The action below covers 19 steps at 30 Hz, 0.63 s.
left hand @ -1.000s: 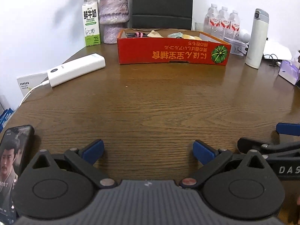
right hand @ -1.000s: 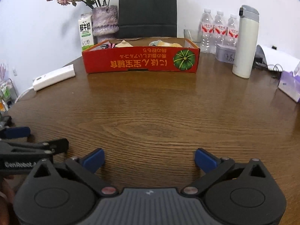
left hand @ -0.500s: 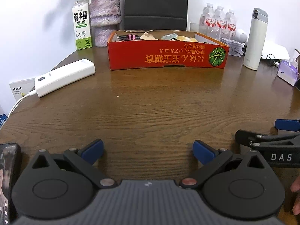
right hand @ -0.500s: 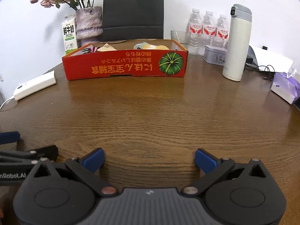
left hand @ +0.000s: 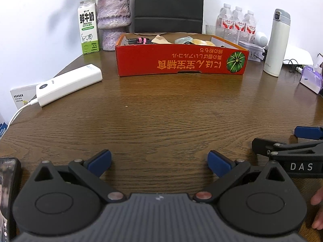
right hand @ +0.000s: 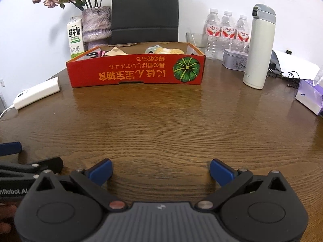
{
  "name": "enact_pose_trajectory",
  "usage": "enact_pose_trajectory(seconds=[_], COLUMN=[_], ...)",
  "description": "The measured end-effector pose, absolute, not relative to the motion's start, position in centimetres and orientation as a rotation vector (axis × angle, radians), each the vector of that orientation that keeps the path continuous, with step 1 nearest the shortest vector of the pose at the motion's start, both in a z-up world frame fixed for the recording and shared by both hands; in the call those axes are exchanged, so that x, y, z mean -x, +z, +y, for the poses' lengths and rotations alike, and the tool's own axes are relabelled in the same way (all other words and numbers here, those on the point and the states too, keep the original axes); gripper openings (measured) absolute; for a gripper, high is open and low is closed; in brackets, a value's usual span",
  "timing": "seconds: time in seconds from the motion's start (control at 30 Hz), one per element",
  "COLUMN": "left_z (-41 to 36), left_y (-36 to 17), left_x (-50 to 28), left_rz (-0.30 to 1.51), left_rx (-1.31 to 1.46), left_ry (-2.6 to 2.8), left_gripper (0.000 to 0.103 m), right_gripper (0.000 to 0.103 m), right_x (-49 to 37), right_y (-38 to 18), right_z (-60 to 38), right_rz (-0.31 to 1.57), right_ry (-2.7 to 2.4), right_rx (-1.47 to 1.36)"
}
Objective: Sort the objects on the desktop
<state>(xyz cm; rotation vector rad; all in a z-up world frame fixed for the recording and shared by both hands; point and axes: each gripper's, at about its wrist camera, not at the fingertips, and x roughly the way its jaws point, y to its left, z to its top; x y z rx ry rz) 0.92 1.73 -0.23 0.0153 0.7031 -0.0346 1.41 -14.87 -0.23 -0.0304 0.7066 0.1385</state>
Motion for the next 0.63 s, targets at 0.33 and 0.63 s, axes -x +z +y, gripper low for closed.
enact_pose_trajectory(seconds=[0.33, 0.63], left_z=[1.80, 1.91], left_y=[-0.25, -0.23], left_x=[-0.98, -1.20], left_rz=[0.702, 0.703], left_rx=[-0.013, -0.010], left_ry=[-0.032, -0.022], left_gripper=[0.103, 0.103], right_gripper=[0.103, 0.103], right_x=[-1.04, -1.03], right_y=[-0.26, -0.26], right_z=[-14.94, -14.92], right_rz=[0.706, 0.705], right_ry=[0.139, 0.140], right_rx=[0.026, 0.026])
